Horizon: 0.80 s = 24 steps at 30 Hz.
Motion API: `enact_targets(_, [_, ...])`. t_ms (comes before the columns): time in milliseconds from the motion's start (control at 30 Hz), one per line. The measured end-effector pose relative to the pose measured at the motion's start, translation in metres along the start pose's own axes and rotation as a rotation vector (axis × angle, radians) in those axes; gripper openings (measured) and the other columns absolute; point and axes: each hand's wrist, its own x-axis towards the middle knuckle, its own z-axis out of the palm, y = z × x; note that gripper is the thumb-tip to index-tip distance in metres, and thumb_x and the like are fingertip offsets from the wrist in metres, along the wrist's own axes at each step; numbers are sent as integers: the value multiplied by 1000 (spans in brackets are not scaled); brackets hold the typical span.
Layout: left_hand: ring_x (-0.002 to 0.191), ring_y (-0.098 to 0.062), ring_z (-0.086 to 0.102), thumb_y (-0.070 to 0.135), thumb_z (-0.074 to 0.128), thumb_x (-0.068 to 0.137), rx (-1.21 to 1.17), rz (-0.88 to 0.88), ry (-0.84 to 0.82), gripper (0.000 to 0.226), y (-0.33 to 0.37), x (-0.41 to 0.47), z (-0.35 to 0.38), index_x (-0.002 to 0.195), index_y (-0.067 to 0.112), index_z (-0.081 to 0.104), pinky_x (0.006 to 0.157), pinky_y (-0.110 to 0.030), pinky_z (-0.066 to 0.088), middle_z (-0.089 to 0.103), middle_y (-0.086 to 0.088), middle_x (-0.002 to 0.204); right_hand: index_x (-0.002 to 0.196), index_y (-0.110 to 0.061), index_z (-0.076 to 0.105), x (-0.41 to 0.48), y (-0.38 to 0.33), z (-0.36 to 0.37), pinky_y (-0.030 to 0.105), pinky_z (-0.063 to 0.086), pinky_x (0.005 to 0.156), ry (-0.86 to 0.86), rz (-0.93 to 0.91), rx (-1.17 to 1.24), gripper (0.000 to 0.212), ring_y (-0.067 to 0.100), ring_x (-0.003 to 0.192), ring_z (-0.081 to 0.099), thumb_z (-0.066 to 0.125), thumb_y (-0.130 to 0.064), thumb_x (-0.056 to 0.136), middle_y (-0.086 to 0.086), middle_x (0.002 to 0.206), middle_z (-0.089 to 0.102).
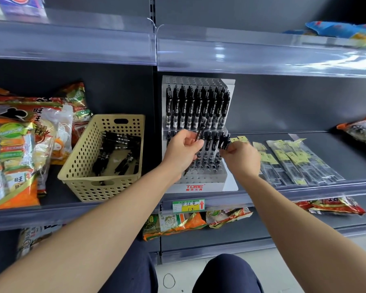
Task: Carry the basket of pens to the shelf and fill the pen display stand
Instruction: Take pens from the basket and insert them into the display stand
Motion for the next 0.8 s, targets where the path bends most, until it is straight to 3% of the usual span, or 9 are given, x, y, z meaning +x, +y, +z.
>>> enact_targets(167, [101,-25,61,14,59,93,18,3,2,9,0,0,-2,93,22,54,85,-40,57,59,-9,105,70,-4,65,2,-2,2,15,29,46,-68,-5,-94,26,25,57,52,63,-24,87,7,60,59])
enact_targets(267, [91,-18,58,14,59,93,22,10,-1,8,-1,1,-2,95,21,55,86,-40,56,57,-4,99,55,-10,50,3,-3,3,16,27,45,-71,4,-119,37,22,50,45,62,-23,88,4,52,49])
enact_targets(433, [83,-8,51,16,62,91,44,34,9,11,-1,-1,-2,97,22,55,77,-22,46,54,5,89,59,-12,53,2,-2,4,20,34,49,-79,19,-82,33,27,62,57,63,-25,88,5,59,56])
enact_targets(567, [85,-10,54,14,65,89,36,18,-9,15,-1,-2,-3,100,20,58,76,-22,47,58,4,92,57,-18,47,-2,0,1,19,28,46,-60,6,-7,39,23,58,52,69,-34,84,1,56,53])
enact_targets(633, [86,-11,56,13,68,86,30,4,-13,17,-1,-2,-3,100,18,60,74,-22,45,60,3,92,55,-19,47,-7,-6,-4,20,28,46,-10,-21,88,39,16,51,47,67,-34,85,-2,51,50])
enact_targets(700, [85,-13,58,12,71,84,26,-6,-18,18,0,-3,-2,98,17,61,71,-22,44,63,1,92,54,-14,52,-13,-18,-10,22,31,48,15,-61,347,41,13,47,43,62,-35,87,4,48,51])
enact_targets(800, [79,-13,57,11,74,81,4,-13,-16,17,2,-5,-1,90,17,61,66,-23,43,62,1,85,65,-3,65,-22,-39,-21,32,41,55,-67,-138,729,40,18,55,50,60,-39,83,21,63,62])
